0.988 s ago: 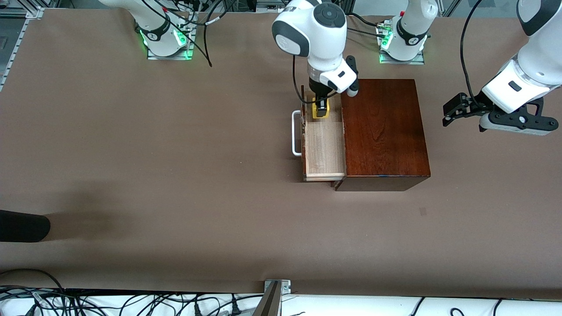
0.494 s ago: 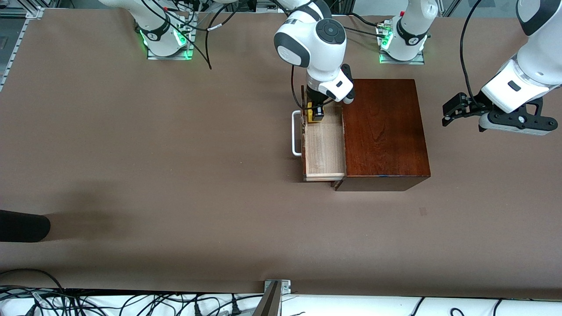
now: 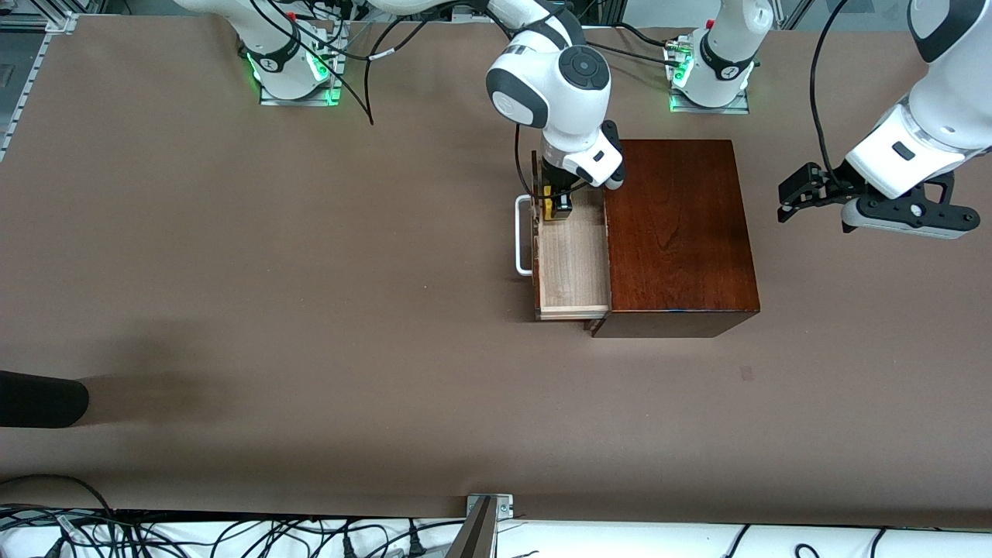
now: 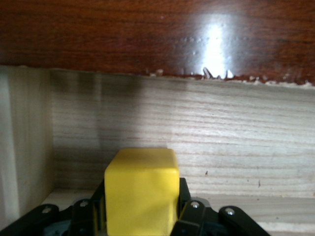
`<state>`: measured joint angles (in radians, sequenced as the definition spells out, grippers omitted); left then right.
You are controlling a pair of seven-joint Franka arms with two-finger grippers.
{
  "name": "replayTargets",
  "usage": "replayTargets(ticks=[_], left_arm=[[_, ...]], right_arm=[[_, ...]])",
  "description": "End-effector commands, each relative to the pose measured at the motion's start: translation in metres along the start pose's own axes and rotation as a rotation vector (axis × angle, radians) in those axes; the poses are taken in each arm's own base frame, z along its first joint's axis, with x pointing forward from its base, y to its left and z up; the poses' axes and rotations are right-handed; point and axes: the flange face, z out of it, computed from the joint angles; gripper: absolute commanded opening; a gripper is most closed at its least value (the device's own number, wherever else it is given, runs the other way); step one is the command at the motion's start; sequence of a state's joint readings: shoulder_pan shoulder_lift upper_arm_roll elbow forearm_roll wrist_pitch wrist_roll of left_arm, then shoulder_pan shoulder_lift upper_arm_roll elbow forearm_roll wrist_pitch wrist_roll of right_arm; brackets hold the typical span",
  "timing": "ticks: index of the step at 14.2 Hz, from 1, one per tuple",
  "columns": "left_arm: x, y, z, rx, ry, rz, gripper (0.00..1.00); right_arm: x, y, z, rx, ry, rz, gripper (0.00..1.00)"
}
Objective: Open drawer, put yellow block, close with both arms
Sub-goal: 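Lower the cube into the drawer and open the right gripper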
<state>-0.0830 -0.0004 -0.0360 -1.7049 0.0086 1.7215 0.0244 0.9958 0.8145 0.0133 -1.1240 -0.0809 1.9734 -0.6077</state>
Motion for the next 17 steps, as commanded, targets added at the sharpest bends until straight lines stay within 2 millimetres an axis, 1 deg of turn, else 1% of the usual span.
replayTargets(ticks=[1,4,5,6,7,9,11,12,13,15,16,17], left_arm=[[-0.001,0.003,-0.007,0.004,-0.002,0.023,1.00],[-0.001,0.003,-0.007,0.004,-0.002,0.024,1.00],[-0.002,0.003,-0.007,0.004,-0.003,0.024,1.00],[-0.002,0.003,-0.007,0.004,-0.003,0.024,1.00],[-0.002,0.002,-0.007,0.004,-0.003,0.023,1.00],[-0.002,0.002,-0.007,0.004,-0.003,0.024,1.00],[-0.002,0.001,-0.007,0.004,-0.003,0.026,1.00],[-0.002,0.001,-0.007,0.004,-0.003,0.026,1.00],[-0.002,0.001,-0.007,0.002,-0.005,0.027,1.00],[-0.002,0.000,-0.008,0.002,-0.005,0.028,1.00],[-0.004,0.002,-0.008,0.001,-0.023,0.033,1.00],[-0.008,0.003,-0.010,-0.003,-0.059,0.043,1.00]], right_arm=[[0.004,0.007,0.006,-0.003,0.032,-0.016,0.00],[0.001,0.010,0.011,-0.001,0.030,-0.012,0.00],[0.001,0.011,0.011,-0.001,0.029,-0.011,0.08],[0.000,0.012,0.009,-0.002,0.034,0.002,0.93],[-0.001,0.014,0.008,-0.003,0.034,0.007,1.00],[-0.002,0.015,0.000,-0.002,0.038,0.010,1.00],[-0.006,0.021,-0.021,-0.001,0.064,0.028,1.00],[-0.009,0.024,-0.034,0.008,0.083,0.042,1.00],[-0.017,0.031,-0.049,0.006,0.097,0.060,1.00],[-0.037,0.048,-0.092,-0.020,0.118,0.092,1.00],[-0.050,0.058,-0.108,-0.030,0.125,0.111,1.00],[-0.065,0.068,-0.131,-0.047,0.130,0.130,1.00]])
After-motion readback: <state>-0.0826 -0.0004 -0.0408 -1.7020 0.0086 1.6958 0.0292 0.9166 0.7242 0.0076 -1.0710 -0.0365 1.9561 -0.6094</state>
